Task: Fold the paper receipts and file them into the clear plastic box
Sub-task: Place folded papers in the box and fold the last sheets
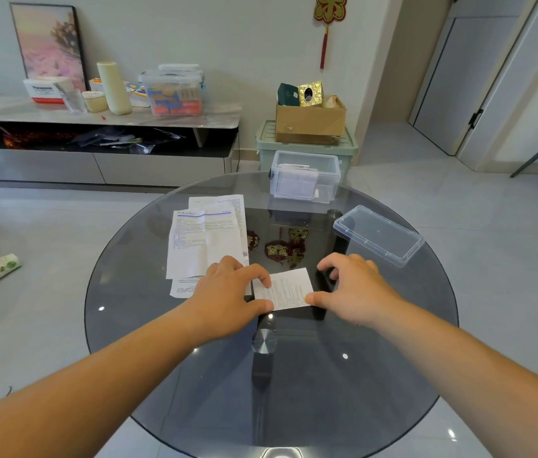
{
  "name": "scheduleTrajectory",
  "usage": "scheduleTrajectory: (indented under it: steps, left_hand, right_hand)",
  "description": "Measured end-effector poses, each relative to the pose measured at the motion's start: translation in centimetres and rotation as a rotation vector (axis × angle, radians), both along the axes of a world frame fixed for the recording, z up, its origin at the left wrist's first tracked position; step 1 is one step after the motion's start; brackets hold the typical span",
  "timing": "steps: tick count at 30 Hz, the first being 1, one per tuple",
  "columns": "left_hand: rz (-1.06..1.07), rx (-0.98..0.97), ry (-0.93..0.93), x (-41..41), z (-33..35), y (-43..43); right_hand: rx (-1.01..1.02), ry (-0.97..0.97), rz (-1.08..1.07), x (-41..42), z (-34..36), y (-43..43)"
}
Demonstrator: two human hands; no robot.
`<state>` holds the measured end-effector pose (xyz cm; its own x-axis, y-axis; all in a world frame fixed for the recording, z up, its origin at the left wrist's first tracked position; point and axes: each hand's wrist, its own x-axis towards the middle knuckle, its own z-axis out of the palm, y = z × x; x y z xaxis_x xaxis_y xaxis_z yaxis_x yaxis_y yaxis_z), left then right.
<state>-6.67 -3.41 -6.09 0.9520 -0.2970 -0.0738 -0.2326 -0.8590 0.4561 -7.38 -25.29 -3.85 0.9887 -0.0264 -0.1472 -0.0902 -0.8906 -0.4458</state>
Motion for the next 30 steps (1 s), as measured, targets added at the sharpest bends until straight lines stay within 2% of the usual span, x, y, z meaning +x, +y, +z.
scheduleTrajectory:
  steps: [4, 8, 12, 19, 23, 26, 30]
  left_hand:
    - [0.007, 0.001, -0.024, 0.0, -0.1, -0.2]
    - [0.014, 0.017, -0.048, -0.1, -0.3, -0.3]
    - [0.011, 0.020, -0.072, -0.2, -0.5, -0.2]
    - [0.002, 0.036, -0.129, -0.5, -0.4, -0.3]
    - [-0.007, 0.018, -0.191, -0.8, -0.2, -0.4]
    - [-0.014, -0.129, -0.285, -0.7, 0.7, -0.6]
    - [-0.005, -0.435, -0.362, -0.4, 2.9, -1.0]
  right_hand:
    - [0.196, -0.089, -0.027, 0.0, 0.1, 1.0]
    - [0.443, -0.010, -0.119, 0.8, 0.8, 1.4]
    - [0.588, 0.078, -0.220, 0.9, 0.5, 1.2]
    - [0.577, 0.063, -0.154, 0.4, 0.3, 1.1]
    - [0.520, -0.011, -0.077, 0.0, 0.2, 1.4]
    - [0.519, -0.160, -0.007, -0.1, 0.7, 1.3]
    - [0.247, -0.443, 0.263, -0.6, 1.6, 0.4]
